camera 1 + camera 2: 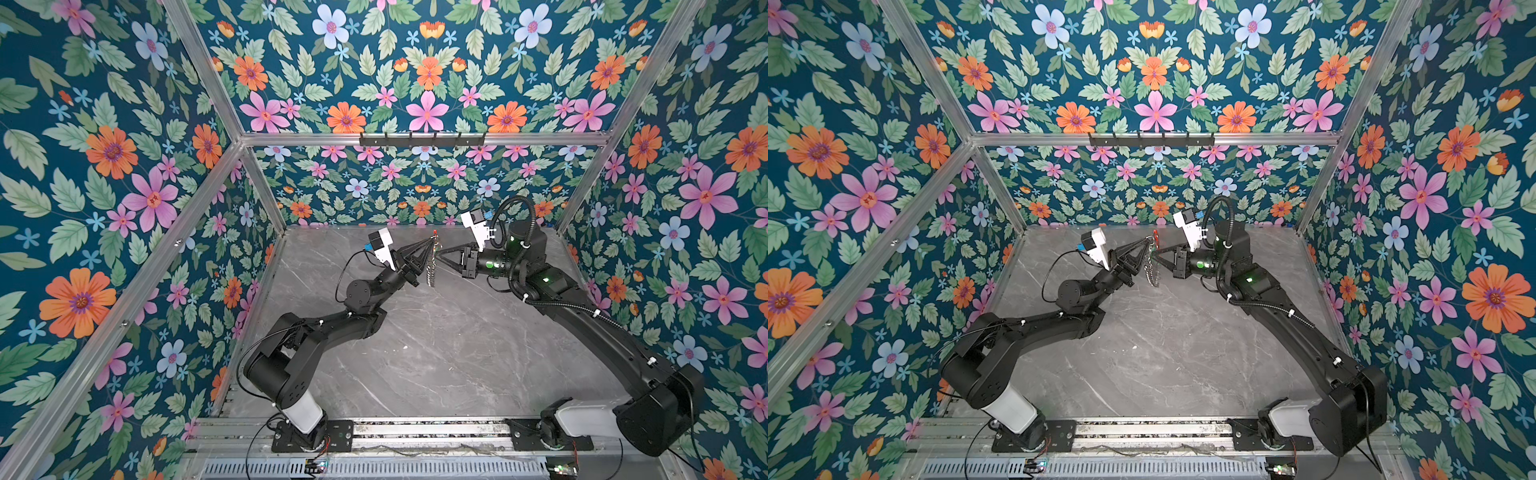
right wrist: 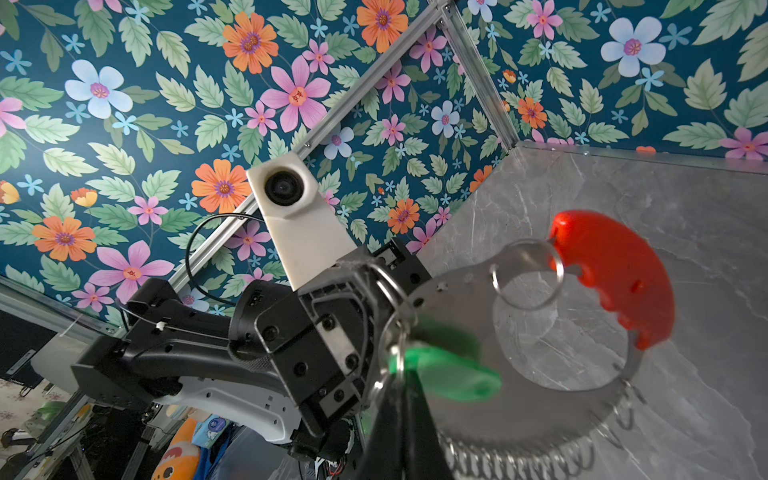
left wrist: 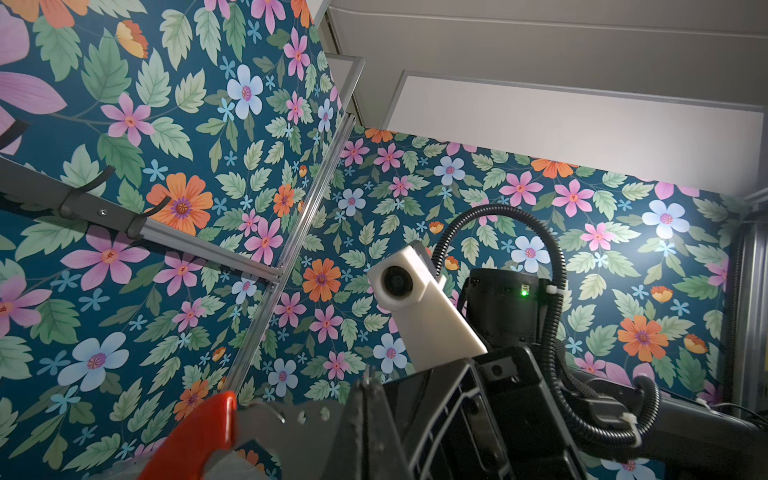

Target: Put the keys on the keyring

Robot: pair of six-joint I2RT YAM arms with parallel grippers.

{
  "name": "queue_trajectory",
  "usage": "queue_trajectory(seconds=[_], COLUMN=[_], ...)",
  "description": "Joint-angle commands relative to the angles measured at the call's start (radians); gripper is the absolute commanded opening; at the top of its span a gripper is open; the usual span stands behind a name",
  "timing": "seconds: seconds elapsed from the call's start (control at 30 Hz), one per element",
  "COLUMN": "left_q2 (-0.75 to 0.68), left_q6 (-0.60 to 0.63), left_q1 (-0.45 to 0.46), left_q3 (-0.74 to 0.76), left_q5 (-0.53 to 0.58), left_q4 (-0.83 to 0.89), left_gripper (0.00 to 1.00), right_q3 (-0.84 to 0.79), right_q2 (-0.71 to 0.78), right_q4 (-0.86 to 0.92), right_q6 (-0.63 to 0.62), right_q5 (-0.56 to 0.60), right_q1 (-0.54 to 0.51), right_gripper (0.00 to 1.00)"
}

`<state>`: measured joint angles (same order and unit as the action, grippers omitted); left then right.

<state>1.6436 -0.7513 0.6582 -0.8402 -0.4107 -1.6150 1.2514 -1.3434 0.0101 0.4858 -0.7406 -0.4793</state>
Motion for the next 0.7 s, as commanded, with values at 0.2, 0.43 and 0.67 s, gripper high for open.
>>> queue_trajectory(seconds=[0.2,0.43,0.67], left_q2=[0.015,0.022,0.026], left_q6=[0.015,0.022,0.005], left_q1=[0.001,-0.005,-0.008], left_q3=[0.003,0.014,0.012], left_q5=[0.003,-0.038,-0.096], left_q4=[-0.059,-0.059,-0.059], left_gripper=[0.0,0.0,0.0], right_q3=[0.005,-0.007,0.035], right_q2=[-0.002,0.074,0.066], right_q4=[0.056,0.162,0.046], right_q6=[-0.055,-0.113,-0.035], right_q5=[0.068,0.121,-0.058], right_q1=[-0.005,0.043,0.094], right_gripper=[0.0,0.07,0.16])
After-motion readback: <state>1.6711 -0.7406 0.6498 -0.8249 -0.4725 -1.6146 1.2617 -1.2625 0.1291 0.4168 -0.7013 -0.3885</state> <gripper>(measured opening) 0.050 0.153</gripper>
